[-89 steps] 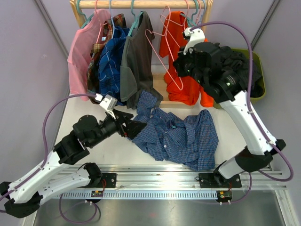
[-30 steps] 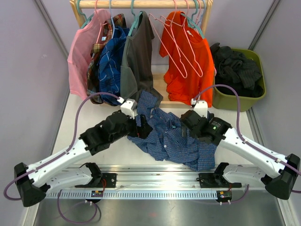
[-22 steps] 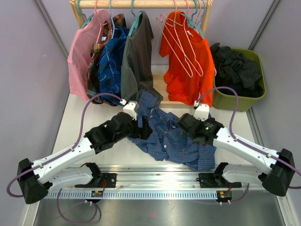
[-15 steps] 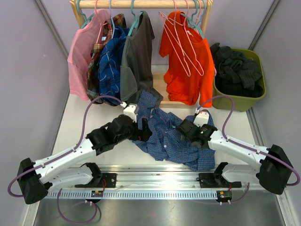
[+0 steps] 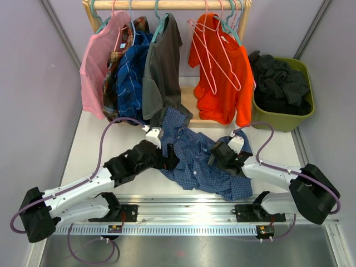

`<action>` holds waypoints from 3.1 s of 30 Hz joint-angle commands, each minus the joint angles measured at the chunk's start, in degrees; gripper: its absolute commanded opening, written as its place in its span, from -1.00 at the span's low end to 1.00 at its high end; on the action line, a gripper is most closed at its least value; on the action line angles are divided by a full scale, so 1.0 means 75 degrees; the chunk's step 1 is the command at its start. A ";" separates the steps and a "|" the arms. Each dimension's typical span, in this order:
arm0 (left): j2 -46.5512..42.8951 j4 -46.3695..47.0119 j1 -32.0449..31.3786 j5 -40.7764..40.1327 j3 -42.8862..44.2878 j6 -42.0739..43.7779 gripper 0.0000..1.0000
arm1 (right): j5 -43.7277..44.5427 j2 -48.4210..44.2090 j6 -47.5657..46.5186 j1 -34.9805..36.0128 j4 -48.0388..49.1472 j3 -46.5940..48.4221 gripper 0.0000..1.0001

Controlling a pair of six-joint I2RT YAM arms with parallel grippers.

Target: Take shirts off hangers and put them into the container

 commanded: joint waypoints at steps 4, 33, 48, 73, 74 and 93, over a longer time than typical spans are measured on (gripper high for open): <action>0.0028 0.0457 -0.0038 -0.1300 -0.0494 -0.0003 0.98 | -0.1037 0.0417 0.0000 -0.0041 0.1600 -0.0096 0.99; 0.4328 0.1134 0.1040 -0.3313 0.0666 -0.0683 -1.00 | -0.0815 -0.1330 -0.0446 -0.0041 0.0592 -0.0354 0.97; 0.5980 0.3620 -0.0377 -0.0113 0.1145 -0.1139 -1.00 | -0.2314 -0.0827 -0.0961 -0.0041 0.2138 -0.0436 0.99; 0.5595 0.3831 -0.1890 0.0054 0.0912 -0.1890 -1.00 | -0.3381 0.0331 -0.1137 -0.0756 0.2807 0.1122 0.99; 0.5560 0.3820 -0.1890 0.0007 0.0923 -0.1890 -1.00 | -0.3440 0.0508 -0.1160 -0.0756 0.2807 0.1262 0.99; 0.5150 0.3224 -0.1878 -0.0543 0.0982 -0.1680 -1.00 | -0.2223 0.0945 -0.1653 -0.0709 0.0218 0.1896 -1.00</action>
